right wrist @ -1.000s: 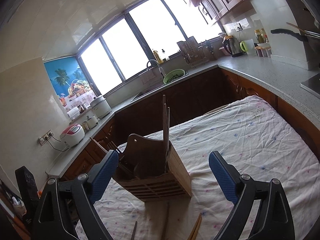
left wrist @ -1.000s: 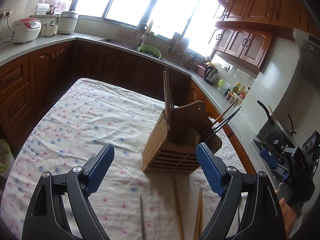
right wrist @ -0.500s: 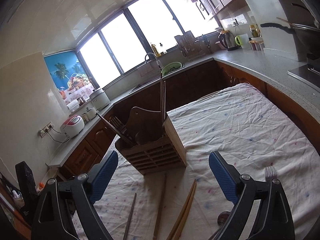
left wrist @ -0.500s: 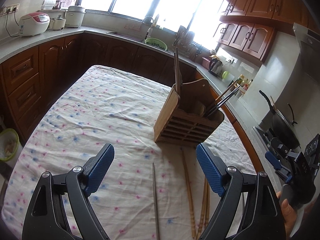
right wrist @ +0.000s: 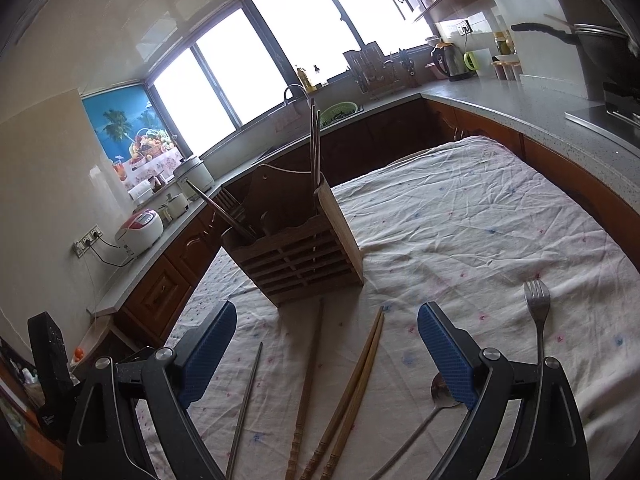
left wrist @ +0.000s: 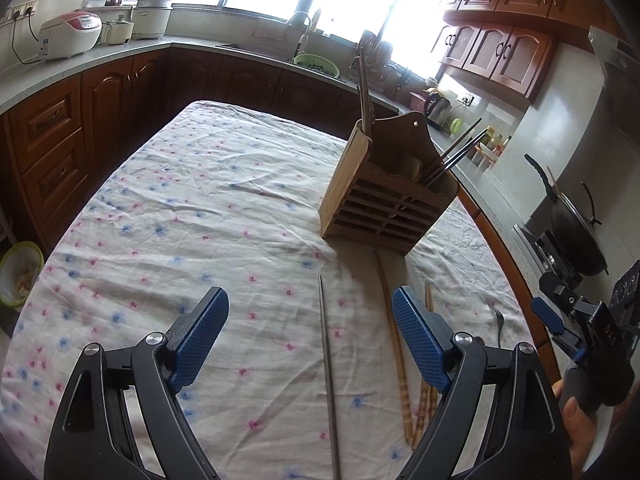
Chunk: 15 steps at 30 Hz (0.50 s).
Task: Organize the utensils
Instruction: 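Withdraw both tools from the holder back over the loose utensils, then grasp a metal chopstick with the left tool while the right tool grasps a wooden chopstick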
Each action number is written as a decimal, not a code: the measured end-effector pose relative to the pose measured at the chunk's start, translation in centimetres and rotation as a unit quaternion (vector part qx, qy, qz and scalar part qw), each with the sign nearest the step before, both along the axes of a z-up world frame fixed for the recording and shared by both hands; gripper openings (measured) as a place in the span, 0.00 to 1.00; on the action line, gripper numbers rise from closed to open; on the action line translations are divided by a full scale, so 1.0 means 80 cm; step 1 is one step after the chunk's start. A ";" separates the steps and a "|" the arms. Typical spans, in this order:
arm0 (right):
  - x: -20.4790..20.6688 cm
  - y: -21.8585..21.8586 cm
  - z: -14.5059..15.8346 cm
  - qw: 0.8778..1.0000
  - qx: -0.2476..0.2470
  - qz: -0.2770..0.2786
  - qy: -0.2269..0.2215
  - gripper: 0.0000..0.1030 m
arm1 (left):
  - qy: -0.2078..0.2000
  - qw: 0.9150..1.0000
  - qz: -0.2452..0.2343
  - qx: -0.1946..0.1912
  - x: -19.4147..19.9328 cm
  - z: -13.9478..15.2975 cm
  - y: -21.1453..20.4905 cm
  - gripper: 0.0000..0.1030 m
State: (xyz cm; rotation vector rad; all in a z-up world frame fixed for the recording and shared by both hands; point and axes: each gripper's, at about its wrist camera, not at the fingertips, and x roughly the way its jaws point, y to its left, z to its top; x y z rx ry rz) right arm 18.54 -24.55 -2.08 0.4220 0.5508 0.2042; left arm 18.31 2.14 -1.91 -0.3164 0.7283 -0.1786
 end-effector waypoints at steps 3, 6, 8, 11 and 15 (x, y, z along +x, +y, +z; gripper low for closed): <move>0.002 0.004 -0.006 1.000 -0.002 0.003 0.007 0.91 | 0.010 1.000 -0.007 0.007 0.003 -0.006 -0.004 0.84; 0.005 0.008 -0.011 1.000 -0.004 0.009 0.016 0.91 | 0.020 0.999 -0.015 0.020 0.008 -0.011 -0.010 0.84; 0.009 0.012 -0.012 1.000 -0.005 0.015 0.018 0.91 | 0.028 0.999 -0.019 0.027 0.013 -0.015 -0.014 0.84; 0.016 0.019 -0.014 0.999 -0.008 0.026 0.021 0.90 | 0.035 0.998 -0.025 0.038 0.021 -0.022 -0.019 0.84; 0.029 0.028 -0.020 0.999 -0.013 0.037 0.032 0.82 | 0.045 0.997 -0.036 0.049 0.034 -0.032 -0.029 0.79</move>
